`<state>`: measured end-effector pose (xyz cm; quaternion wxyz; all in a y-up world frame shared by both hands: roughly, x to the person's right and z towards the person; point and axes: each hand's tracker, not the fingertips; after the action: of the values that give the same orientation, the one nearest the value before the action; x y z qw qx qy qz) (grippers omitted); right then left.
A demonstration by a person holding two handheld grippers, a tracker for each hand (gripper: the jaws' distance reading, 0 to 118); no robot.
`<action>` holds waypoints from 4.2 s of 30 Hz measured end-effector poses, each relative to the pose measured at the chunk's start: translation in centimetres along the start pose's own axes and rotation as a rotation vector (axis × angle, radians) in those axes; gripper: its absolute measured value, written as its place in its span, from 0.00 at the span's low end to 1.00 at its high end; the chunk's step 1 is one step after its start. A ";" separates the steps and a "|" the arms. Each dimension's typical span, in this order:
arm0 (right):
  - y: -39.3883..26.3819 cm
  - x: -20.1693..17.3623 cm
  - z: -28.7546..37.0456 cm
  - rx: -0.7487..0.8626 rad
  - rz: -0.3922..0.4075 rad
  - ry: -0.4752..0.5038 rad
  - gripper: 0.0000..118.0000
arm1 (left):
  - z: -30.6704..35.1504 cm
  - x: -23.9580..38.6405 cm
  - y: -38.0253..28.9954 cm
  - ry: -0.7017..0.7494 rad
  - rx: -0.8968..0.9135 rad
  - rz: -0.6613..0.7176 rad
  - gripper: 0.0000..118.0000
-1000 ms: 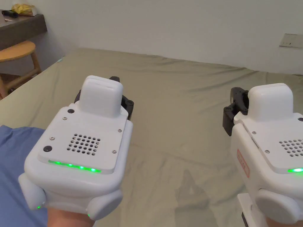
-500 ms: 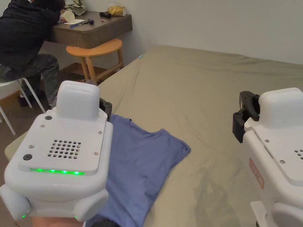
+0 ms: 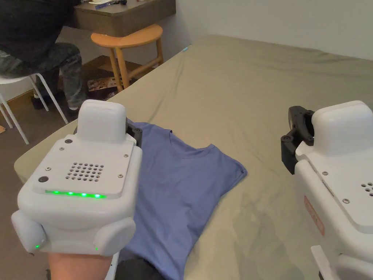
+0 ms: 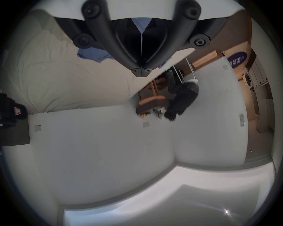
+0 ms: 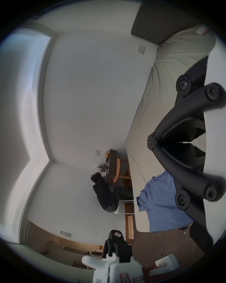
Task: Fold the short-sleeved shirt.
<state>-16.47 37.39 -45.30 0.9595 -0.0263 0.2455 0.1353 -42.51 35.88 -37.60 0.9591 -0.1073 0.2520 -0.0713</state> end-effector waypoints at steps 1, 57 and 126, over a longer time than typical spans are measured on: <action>-0.2 0.1 -0.1 -0.008 0.013 -0.008 0.01 | -1.2 0.0 -0.5 -0.025 -0.033 0.015 0.00; -3.2 6.6 -1.0 -0.201 -0.031 -0.156 0.01 | -14.6 -0.9 -4.3 -0.269 -0.149 0.240 0.00; -3.5 15.2 7.6 -0.125 -0.074 -0.469 0.01 | 1.1 17.8 7.3 -0.572 0.211 0.030 0.00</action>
<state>0.83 38.69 -45.93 0.9911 -0.0624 0.0062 0.1175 -25.96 39.76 -46.75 0.9979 -0.0191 -0.0357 -0.0496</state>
